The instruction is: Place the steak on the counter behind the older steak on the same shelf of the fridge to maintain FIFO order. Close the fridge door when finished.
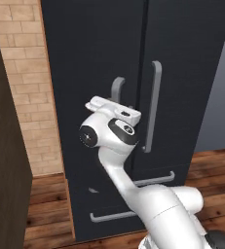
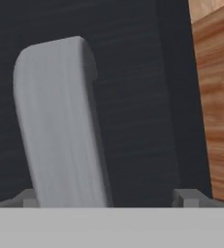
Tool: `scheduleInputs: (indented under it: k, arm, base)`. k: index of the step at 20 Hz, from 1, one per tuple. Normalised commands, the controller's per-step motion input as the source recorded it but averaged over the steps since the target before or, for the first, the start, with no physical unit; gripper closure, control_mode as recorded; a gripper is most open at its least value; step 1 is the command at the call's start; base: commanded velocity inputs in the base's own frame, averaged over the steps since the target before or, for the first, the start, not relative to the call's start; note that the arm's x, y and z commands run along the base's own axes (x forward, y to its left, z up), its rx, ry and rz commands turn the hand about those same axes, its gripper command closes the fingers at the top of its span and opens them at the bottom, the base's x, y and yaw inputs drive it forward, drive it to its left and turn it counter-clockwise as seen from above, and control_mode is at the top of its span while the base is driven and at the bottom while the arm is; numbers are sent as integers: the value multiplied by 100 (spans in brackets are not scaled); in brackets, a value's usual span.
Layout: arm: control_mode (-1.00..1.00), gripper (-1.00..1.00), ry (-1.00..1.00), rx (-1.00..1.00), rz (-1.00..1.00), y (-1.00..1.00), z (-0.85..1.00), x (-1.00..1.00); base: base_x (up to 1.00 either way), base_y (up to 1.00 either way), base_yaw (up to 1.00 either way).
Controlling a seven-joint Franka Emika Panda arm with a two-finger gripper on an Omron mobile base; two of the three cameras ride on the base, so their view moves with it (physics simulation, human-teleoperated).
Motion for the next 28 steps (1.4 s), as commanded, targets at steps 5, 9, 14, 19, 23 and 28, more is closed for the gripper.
scheduleInputs:
  k: [5,9,14,19,23,28]
  arm:
    - [-100,-100,0,0,4,-16,19,44]
    - [-100,-100,0,0,0,-6,11,46]
    - [-100,-100,0,0,0,0,2,56]
    - [-100,-100,0,0,0,0,3,59]
    - [-100,-100,0,0,0,-1,1,61]
    - [-100,-100,0,0,0,0,0,61]
  base:
    - [0,0,0]
    - [0,0,0]
    - [0,0,0]
    - [0,0,0]
    - [0,0,0]
    - [0,0,0]
